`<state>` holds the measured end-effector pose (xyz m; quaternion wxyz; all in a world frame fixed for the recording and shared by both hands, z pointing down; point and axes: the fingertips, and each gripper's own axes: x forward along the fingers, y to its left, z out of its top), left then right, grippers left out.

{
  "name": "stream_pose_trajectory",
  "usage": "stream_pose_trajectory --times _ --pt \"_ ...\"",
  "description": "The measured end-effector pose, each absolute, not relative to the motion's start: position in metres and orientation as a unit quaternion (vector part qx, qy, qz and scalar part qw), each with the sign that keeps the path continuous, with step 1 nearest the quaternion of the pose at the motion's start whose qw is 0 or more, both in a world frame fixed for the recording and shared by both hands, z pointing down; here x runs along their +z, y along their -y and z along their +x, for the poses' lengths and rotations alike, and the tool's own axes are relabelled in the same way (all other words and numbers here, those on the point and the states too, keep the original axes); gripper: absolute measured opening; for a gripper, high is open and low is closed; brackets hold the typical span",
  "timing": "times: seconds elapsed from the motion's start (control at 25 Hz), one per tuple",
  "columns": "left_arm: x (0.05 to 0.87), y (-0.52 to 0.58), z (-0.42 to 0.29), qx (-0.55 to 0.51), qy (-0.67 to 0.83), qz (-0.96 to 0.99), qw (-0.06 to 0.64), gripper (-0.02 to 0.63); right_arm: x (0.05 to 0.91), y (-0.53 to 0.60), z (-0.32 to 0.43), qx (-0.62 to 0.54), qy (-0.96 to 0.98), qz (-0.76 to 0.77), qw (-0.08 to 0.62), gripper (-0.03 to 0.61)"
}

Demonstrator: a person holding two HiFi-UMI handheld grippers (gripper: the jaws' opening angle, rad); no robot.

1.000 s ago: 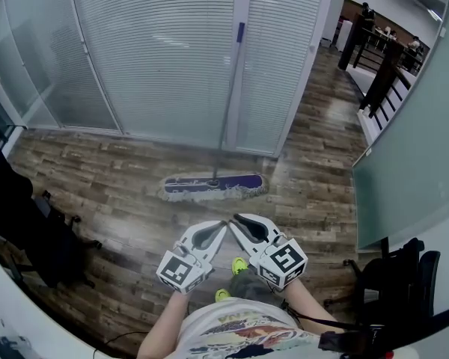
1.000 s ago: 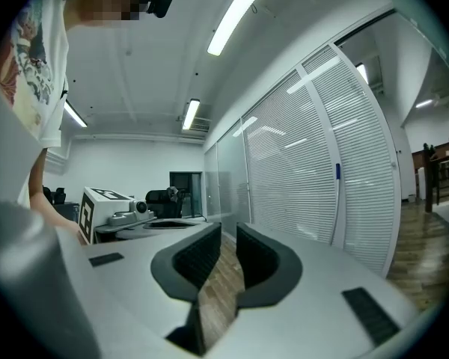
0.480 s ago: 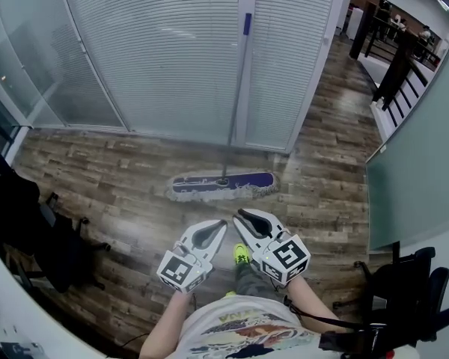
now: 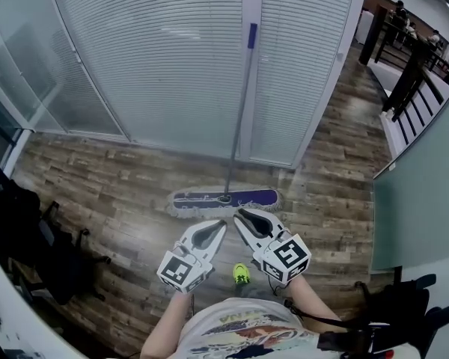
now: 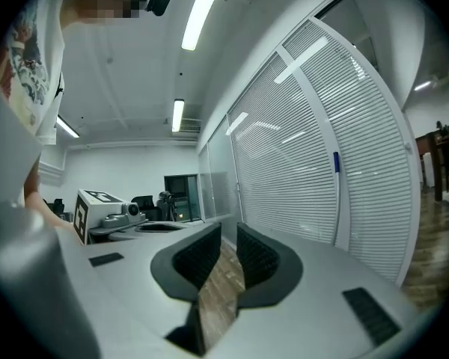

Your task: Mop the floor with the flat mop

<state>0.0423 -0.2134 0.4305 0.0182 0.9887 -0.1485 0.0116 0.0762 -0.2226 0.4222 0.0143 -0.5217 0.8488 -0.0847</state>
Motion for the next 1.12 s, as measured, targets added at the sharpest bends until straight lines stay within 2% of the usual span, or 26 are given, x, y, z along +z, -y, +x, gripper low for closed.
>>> stream_pose_trajectory --times 0.36,1.12 --pt "0.434 0.288 0.098 0.013 0.159 0.987 0.017 0.014 0.426 0.303 0.125 -0.080 -0.860 -0.504 0.011 0.057" --pt "0.438 0.423 0.160 0.015 0.124 0.992 0.011 0.014 0.426 0.446 0.179 -0.080 -0.838 -0.540 -0.001 0.057"
